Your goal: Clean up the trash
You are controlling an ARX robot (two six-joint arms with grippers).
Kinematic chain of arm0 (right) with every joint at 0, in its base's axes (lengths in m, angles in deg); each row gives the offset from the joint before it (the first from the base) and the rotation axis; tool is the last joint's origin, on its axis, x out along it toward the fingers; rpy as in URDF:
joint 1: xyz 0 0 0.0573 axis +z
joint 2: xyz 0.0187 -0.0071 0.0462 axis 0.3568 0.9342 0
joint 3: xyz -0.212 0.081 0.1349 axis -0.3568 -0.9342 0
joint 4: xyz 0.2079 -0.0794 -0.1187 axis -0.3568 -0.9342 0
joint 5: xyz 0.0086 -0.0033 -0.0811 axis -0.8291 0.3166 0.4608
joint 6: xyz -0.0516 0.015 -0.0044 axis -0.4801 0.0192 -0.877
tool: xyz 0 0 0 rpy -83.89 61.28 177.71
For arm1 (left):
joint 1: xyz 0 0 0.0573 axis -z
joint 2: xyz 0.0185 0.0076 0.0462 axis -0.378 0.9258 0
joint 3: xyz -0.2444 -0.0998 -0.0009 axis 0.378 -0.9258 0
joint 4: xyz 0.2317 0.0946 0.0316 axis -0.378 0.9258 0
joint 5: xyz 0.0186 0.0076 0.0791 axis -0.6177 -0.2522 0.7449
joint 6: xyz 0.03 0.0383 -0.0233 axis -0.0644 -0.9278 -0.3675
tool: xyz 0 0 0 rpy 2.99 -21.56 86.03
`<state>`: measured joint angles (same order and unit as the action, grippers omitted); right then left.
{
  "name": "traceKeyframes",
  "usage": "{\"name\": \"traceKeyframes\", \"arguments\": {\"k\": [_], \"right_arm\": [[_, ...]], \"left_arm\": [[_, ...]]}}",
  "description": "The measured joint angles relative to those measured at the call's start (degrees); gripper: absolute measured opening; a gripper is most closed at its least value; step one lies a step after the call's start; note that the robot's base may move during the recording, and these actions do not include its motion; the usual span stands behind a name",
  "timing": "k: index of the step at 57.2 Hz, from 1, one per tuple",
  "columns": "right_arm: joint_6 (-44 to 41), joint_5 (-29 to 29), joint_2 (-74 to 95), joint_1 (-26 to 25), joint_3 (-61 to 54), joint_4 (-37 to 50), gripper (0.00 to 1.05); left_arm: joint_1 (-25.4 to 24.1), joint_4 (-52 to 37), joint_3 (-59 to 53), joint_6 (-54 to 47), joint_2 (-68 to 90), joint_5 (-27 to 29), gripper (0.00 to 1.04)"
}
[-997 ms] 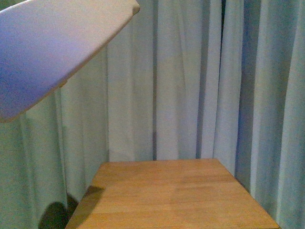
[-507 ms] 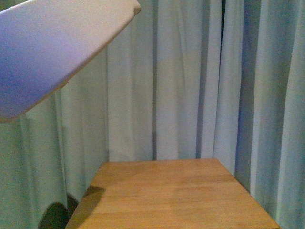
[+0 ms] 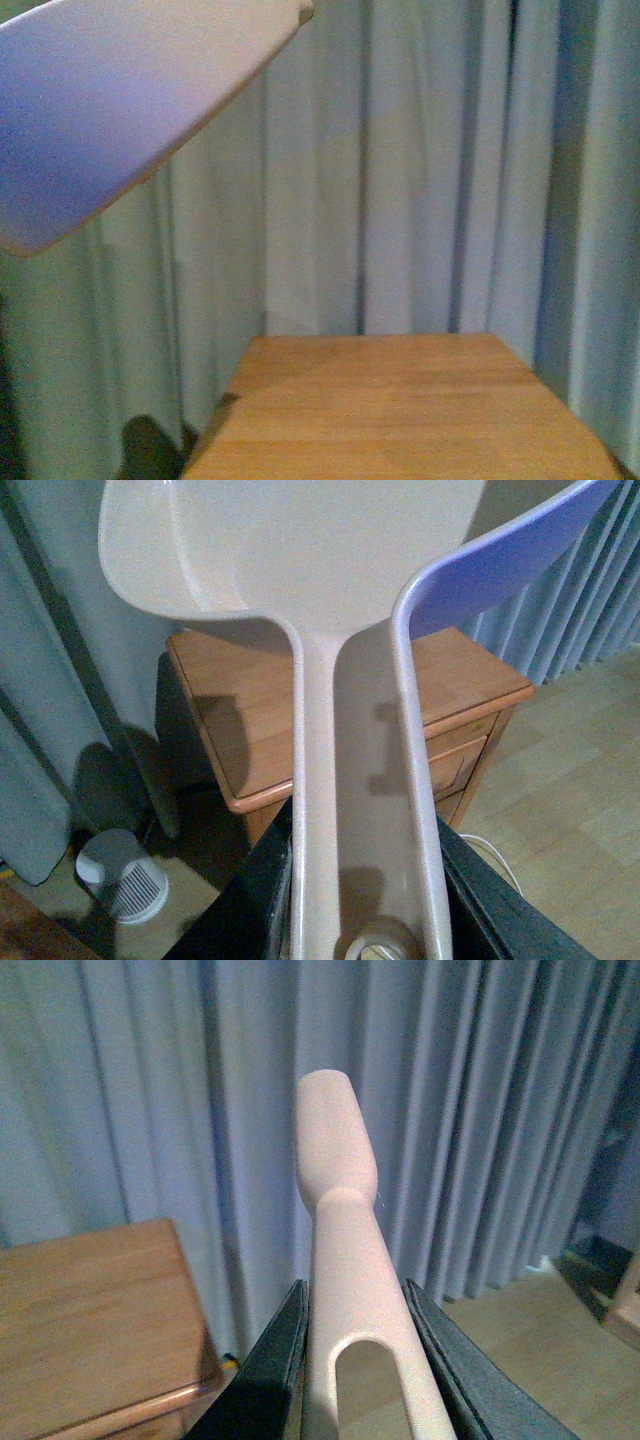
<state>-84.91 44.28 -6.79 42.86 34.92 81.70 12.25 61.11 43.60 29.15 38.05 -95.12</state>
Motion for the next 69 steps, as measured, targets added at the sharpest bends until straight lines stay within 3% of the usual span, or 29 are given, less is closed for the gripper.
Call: {"name": "traceKeyframes", "arguments": {"k": [69], "right_arm": [[-0.15,-0.63,0.35,-0.04,0.15,-0.02,0.23]], "left_arm": [[-0.15,-0.15,-0.02,0.26,0.00,0.94,0.28]]}}
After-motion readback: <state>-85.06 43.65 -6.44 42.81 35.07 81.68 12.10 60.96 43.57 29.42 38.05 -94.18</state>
